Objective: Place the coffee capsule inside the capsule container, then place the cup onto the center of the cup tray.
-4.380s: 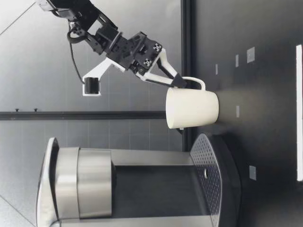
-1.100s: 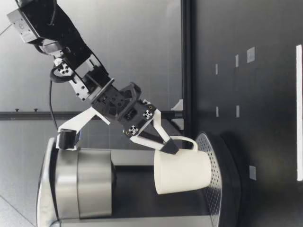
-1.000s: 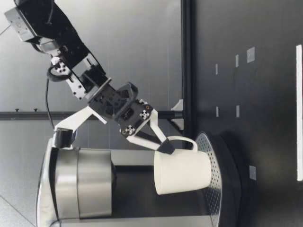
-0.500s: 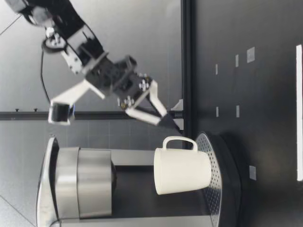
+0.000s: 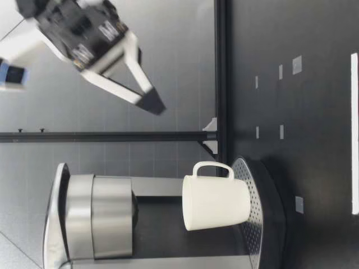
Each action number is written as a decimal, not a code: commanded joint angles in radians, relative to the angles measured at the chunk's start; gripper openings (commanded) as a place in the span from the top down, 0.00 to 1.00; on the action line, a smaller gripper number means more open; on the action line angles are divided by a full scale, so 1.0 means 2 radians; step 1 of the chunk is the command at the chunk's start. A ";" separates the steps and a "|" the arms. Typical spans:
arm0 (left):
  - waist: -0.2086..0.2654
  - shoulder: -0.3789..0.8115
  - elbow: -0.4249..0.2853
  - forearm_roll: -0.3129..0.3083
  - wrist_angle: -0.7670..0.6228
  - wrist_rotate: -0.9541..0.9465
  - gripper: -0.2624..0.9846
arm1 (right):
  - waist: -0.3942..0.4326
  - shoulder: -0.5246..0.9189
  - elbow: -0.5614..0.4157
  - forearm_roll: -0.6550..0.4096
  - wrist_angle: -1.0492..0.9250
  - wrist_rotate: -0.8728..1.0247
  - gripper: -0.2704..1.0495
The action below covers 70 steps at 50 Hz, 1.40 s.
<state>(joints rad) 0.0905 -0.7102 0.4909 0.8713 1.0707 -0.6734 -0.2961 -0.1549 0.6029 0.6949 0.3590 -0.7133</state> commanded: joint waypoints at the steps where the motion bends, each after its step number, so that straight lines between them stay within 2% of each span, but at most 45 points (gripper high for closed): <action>1: 0.004 0.023 -0.044 -0.009 -0.001 0.018 0.70 | 0.019 -0.028 0.005 0.002 -0.020 0.014 0.32; 6: 0.018 0.051 -0.083 -0.040 -0.014 0.046 0.70 | 0.034 -0.039 0.017 0.003 -0.040 0.028 0.32; 12: 0.061 0.096 -0.115 -0.078 -0.020 0.090 0.70 | 0.041 -0.044 0.027 0.004 -0.052 0.030 0.32; 19: 0.097 0.130 -0.144 -0.120 -0.039 0.120 0.70 | 0.046 -0.041 0.030 0.005 -0.054 0.030 0.32; 32: 0.143 0.180 -0.172 -0.175 -0.069 0.163 0.70 | 0.048 -0.034 0.034 0.005 -0.054 0.027 0.32; 45: 0.171 0.203 -0.174 -0.206 -0.081 0.183 0.70 | 0.048 -0.033 0.041 0.005 -0.054 0.027 0.32; 70: 0.174 0.212 -0.168 -0.216 -0.081 0.189 0.70 | 0.048 -0.033 0.042 0.003 -0.056 0.027 0.32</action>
<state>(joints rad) 0.4341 -0.2807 0.1687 0.4403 0.9143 -0.2961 -0.2040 -0.2102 0.6964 0.6995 0.2546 -0.6611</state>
